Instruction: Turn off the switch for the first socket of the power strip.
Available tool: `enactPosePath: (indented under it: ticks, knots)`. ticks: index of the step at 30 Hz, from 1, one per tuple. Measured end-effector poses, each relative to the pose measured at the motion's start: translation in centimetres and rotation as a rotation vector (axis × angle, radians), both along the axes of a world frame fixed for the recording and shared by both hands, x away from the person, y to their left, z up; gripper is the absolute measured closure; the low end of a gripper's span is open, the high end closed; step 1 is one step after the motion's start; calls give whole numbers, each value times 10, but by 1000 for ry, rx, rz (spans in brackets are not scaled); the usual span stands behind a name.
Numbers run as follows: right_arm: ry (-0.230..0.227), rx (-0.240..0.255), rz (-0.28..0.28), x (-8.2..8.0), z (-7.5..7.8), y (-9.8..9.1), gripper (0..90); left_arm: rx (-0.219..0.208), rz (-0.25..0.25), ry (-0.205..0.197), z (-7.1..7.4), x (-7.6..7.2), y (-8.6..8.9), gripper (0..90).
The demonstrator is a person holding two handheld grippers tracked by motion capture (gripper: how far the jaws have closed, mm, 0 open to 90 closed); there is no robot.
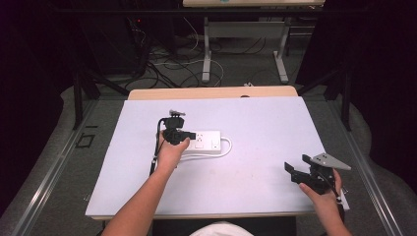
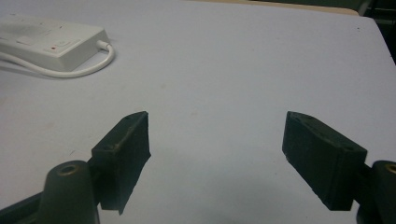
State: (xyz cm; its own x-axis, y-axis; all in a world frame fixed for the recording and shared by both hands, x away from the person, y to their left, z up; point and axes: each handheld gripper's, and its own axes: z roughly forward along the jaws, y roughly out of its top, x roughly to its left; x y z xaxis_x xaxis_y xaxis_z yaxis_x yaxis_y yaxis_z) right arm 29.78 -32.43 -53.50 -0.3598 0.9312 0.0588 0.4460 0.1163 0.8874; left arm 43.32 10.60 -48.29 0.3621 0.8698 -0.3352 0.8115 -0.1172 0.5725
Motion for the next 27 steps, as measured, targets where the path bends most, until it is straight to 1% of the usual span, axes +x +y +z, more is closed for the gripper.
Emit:
enactPosePath:
  ticks: [2,4,5,7,8,9,11,15,16,21,22,27]
  knots:
    - [1,0,1,0,0,0,224,6,12,12,-2,2,-2,854]
    - [-1,2,2,0,0,0,224,9,14,17,-3,2,-2,857]
    - [-6,8,1,1,-1,0,224,22,13,23,-4,3,-3,867]
    - [-6,10,4,1,-1,0,224,23,10,26,-5,4,-3,874]
    - [-4,7,-1,1,-1,0,224,27,18,33,-7,5,-4,878]
    - [-3,5,1,1,-1,-1,224,27,18,33,-7,5,-4,882]
    - [-3,5,2,1,-1,-1,224,48,18,42,-9,7,-6,886]
    - [-2,8,1,1,-1,0,224,58,17,54,-12,8,-9,892]
    - [-2,8,1,1,-1,0,224,67,12,58,-12,8,-9,893]
    - [-1,8,1,1,-1,0,224,72,15,70,-15,10,-12,895]
    - [-1,8,1,1,-1,-1,224,84,11,77,-16,11,-13,895]
    - [1,5,2,1,-1,-1,224,93,11,87,-20,11,-17,896]
